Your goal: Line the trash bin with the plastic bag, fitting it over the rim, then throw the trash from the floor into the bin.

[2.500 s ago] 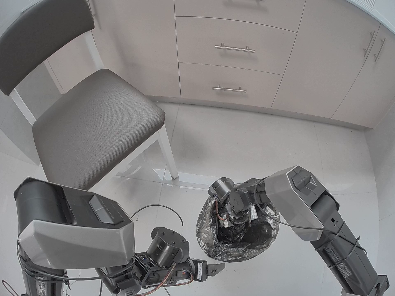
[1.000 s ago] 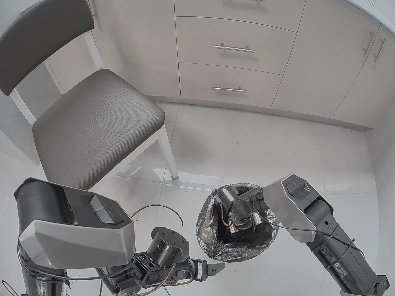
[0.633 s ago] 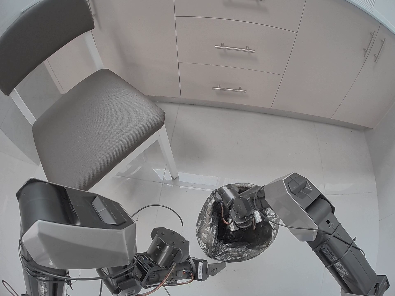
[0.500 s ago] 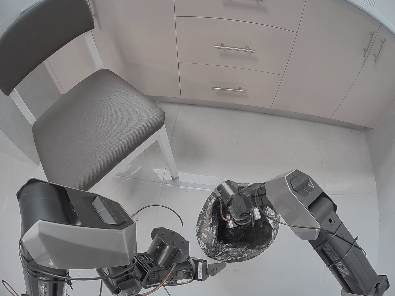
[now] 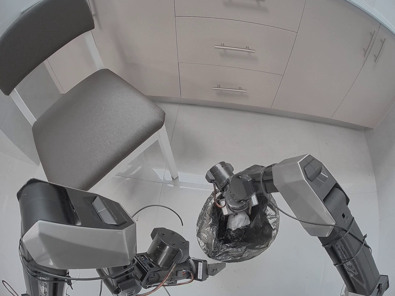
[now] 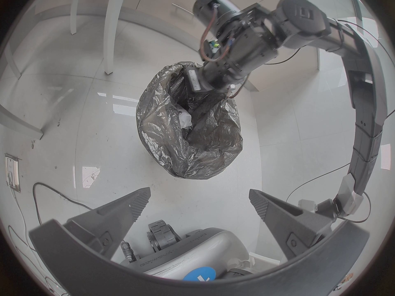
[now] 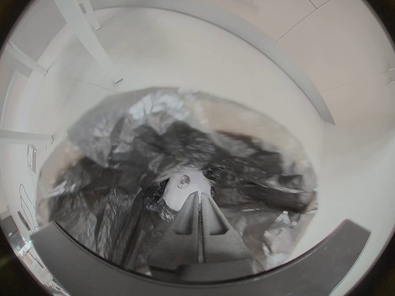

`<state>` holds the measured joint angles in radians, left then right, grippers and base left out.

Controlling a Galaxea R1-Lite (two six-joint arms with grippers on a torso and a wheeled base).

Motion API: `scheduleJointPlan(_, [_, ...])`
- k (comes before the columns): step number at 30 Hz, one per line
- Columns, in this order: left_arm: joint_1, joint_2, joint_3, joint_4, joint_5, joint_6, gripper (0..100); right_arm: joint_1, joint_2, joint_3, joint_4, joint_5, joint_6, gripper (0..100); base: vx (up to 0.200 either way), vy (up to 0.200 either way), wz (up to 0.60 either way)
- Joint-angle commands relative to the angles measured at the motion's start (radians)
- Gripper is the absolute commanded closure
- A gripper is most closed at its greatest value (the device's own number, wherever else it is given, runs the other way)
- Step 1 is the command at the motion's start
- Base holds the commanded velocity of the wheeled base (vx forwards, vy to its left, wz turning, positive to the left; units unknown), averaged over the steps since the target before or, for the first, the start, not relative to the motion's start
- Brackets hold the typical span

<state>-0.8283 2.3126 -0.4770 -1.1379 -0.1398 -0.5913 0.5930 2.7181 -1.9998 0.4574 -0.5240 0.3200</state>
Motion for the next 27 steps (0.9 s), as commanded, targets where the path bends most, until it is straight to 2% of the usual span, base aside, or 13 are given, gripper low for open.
scheduleJointPlan(1, [0.000,-0.001,0.001,-0.002,0.000,-0.002,0,0.002,-0.095,0.000,0.058,-0.007,0.004,100,0.000,0.000,0.00])
scheduleJointPlan(8, [0.003,-0.002,0.037,-0.063,-0.003,-0.016,0,-0.007,-0.350,0.000,0.348,-0.008,0.047,100,0.000,0.000,0.00])
scheduleJointPlan(9, [0.003,-0.002,0.037,-0.063,-0.003,-0.016,0,-0.007,-0.350,0.000,0.348,-0.008,0.047,100,0.000,0.000,0.00])
scheduleJointPlan(13, [0.005,-0.021,0.063,-0.089,-0.003,-0.022,0,-0.038,-0.595,0.000,0.705,-0.007,0.125,100,0.000,0.000,0.00])
scheduleJointPlan(16, [0.012,-0.119,0.084,-0.100,-0.001,-0.024,0,-0.053,-0.762,0.000,0.961,0.001,0.194,100,0.000,0.000,0.00])
scheduleJointPlan(18, [0.037,-0.188,0.094,-0.097,0.002,-0.022,0,-0.061,-0.839,0.000,1.063,0.002,0.218,100,0.000,0.000,0.00])
scheduleJointPlan(20, [0.037,-0.188,0.094,-0.097,0.002,-0.022,0,-0.061,-0.839,0.000,1.063,0.002,0.218,100,0.000,0.000,0.00])
scheduleJointPlan(21, [0.103,-0.375,0.129,-0.076,0.019,-0.002,0,-0.102,-0.963,0.000,1.106,0.004,0.249,100,0.000,0.000,0.00])
scheduleJointPlan(22, [0.106,-0.386,0.132,-0.072,0.019,-0.001,0,-0.104,-0.968,0.000,1.106,0.004,0.252,100,0.000,0.000,0.00])
scheduleJointPlan(23, [0.149,-0.498,0.152,-0.029,0.022,0.027,0,-0.122,-1.018,0.000,1.106,0.002,0.261,100,0.000,0.000,0.00])
scheduleJointPlan(25, [0.245,-0.702,0.163,0.109,0.037,0.114,0,-0.145,-1.100,0.000,1.106,-0.004,0.260,100,0.000,0.000,0.00])
scheduleJointPlan(26, [0.265,-0.745,0.159,0.144,0.043,0.131,0,-0.145,-1.114,0.000,1.106,-0.005,0.260,100,0.000,0.000,0.00])
scheduleJointPlan(27, [0.337,-0.891,0.146,0.265,0.065,0.185,0,-0.147,-1.163,0.000,1.106,-0.007,0.263,100,0.000,0.000,0.00])
